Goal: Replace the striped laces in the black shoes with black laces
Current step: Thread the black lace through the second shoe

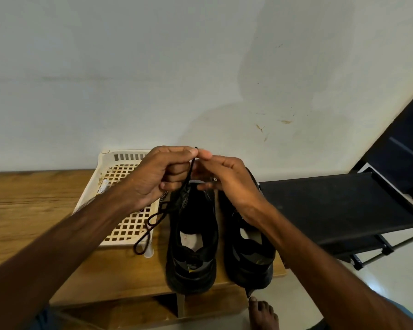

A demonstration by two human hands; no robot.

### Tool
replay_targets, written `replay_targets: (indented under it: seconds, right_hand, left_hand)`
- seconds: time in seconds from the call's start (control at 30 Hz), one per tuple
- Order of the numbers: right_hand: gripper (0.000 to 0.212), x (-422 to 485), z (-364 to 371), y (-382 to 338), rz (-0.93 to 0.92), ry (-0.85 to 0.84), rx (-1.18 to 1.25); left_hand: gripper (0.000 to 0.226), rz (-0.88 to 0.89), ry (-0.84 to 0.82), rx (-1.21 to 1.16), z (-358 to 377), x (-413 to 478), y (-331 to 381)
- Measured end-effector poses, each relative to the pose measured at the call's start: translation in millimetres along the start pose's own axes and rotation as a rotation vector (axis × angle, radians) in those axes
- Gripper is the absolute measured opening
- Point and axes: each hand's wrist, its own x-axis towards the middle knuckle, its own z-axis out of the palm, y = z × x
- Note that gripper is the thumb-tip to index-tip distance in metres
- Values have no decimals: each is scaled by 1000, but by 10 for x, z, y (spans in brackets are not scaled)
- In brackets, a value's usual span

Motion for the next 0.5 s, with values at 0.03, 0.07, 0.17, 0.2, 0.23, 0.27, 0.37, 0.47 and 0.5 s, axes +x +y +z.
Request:
replay_targets:
  seconds: [0.03, 0.07, 0.17, 0.2, 0.23, 0.27, 0.37, 0.47, 0.5]
  right_hand:
    - [33, -7, 12, -21, 40, -40, 118]
    - [35, -12, 21, -27, 77, -73, 199]
    - [35, -22, 7, -24, 143, -155, 252]
    - [35, -22, -6, -21, 139, -164, 190]
    - [33, -25, -21, -18, 129, -159, 135]
    - [31, -23, -40, -12, 123, -143, 113]
    - [29, -8, -115, -6, 136, -90, 189]
    - [32, 15, -220, -27, 145, -33, 203]
    - [33, 24, -256, -31, 152, -14, 194]
  left_hand:
    - [32, 18, -19, 3, 18, -1, 18]
    - [32, 31, -25, 12, 32, 0, 33]
    - [32, 31, 39, 76, 13, 15, 51]
    - [31, 20, 83, 97, -11, 19, 49]
    - [30, 7, 134, 101, -34, 24, 43]
    - [29, -7, 193, 86, -66, 31, 34]
    - [30, -46, 411, -32, -190, 57, 7]
    - [35, -77, 650, -82, -303, 92, -33]
    - [35, -86, 719, -77, -326, 100, -50]
